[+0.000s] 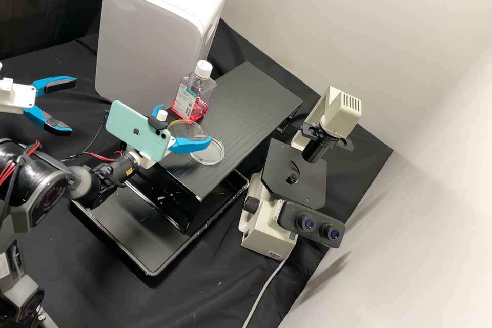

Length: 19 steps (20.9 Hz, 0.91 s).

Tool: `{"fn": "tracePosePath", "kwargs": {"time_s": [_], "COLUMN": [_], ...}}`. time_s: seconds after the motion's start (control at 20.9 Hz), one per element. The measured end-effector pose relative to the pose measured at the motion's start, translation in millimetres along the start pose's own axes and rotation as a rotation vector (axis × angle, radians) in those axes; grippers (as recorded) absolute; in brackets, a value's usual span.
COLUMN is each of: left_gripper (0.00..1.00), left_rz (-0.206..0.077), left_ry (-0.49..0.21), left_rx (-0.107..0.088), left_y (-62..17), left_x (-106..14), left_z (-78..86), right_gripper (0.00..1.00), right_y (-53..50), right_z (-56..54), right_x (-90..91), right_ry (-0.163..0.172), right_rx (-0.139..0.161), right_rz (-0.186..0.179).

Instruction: Place the lid on the petri dish

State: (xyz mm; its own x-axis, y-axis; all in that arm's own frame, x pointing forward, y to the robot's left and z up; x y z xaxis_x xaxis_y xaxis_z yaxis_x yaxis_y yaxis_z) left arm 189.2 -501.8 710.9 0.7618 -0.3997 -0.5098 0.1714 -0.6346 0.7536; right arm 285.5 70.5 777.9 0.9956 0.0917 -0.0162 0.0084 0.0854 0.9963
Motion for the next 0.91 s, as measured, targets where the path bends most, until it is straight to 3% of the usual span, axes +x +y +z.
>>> {"fn": "tracePosePath", "kwargs": {"time_s": [0.53, 0.77, 0.91], "left_gripper": [1.0, 1.0, 1.0], "left_rz": [0.0, 0.0, -0.001], "left_ry": [0.0, -0.003, -0.003], "left_rx": [0.0, 0.0, 0.0], "left_y": [0.0, -0.1, -0.1], "left_x": [0.0, 0.1, 0.1], "left_z": [0.0, 0.5, 0.8], "right_gripper": [1.0, 1.0, 1.0], "right_y": [21.9, 27.2, 25.5], "right_z": [9.8, 15.8, 23.7], "right_x": [-42.8, -43.8, -40.6], "right_ry": [-0.028, -0.051, -0.084], "right_rx": [0.011, 0.034, 0.032], "right_rz": [0.054, 0.076, 0.071]}}
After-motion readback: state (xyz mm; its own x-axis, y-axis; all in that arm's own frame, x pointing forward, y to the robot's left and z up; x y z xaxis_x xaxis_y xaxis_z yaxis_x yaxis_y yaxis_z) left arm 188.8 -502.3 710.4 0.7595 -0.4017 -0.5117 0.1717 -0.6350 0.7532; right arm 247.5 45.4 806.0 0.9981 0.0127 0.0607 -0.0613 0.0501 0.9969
